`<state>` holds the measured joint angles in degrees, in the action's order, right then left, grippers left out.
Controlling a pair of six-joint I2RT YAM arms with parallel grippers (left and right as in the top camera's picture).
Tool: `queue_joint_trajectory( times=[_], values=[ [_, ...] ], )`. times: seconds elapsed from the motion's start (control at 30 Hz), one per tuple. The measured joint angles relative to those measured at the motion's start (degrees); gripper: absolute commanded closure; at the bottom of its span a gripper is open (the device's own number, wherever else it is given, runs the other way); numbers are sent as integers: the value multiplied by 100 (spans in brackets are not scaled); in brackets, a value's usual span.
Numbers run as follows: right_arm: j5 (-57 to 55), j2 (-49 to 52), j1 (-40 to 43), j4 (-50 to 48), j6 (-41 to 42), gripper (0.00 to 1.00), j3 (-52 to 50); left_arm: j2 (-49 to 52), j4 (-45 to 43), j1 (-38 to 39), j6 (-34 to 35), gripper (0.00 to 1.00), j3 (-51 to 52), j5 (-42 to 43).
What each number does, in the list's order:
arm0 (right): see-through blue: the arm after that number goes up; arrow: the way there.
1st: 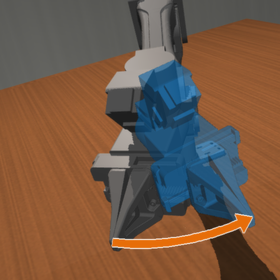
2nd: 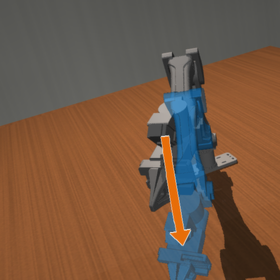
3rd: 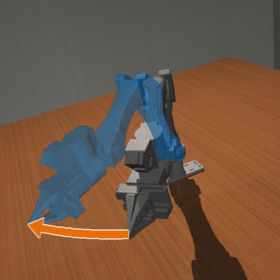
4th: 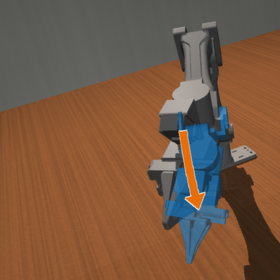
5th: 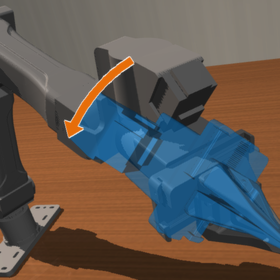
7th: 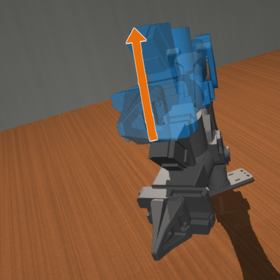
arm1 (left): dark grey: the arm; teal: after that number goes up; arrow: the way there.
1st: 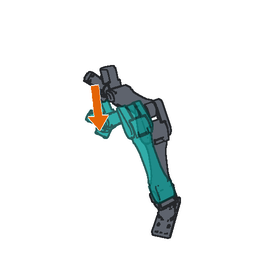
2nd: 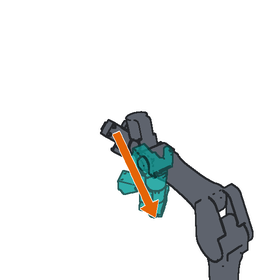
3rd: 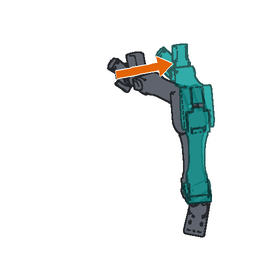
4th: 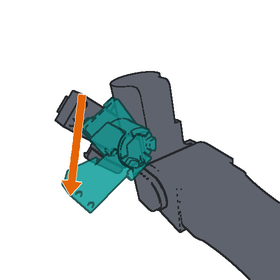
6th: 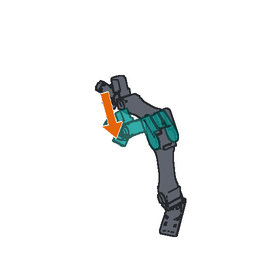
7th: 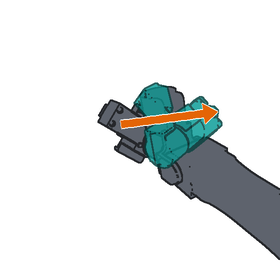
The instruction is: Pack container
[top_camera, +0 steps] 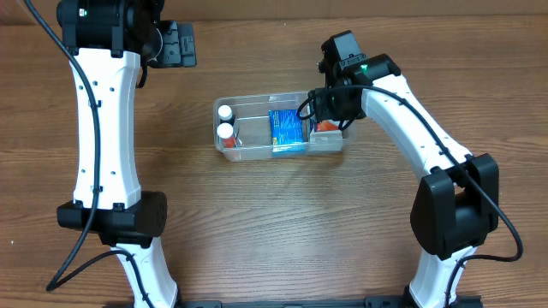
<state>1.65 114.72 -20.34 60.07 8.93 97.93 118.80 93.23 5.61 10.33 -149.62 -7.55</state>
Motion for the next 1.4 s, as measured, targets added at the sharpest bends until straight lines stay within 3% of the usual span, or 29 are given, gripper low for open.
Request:
queue_joint_trajectory(
  times=[0.1,0.37,0.53,0.67,0.87,1.13,1.27,1.4],
  values=[
    [9,0,0,98,-13,8,0,0,0,0,0,0,0,0],
    [7,0,0,-90,-15,0,0,0,0,0,0,0,0,0],
    [-105,-122,66,-507,354,0,195,0,0,0,0,0,0,0],
    [39,-636,629,-645,531,0,702,0,17,0,-2,0,0,0],
    [79,-964,1532,76,754,0,876,-2,328,0,0,0,0,24],
    [-122,-953,1491,389,883,1,876,-769,339,269,2,0,59,109],
    [-313,-955,1462,553,883,1,876,-1670,337,289,352,0,1088,127],
    [-463,-955,1462,684,885,1,876,-1910,343,216,717,0,2592,98]
  ],
)
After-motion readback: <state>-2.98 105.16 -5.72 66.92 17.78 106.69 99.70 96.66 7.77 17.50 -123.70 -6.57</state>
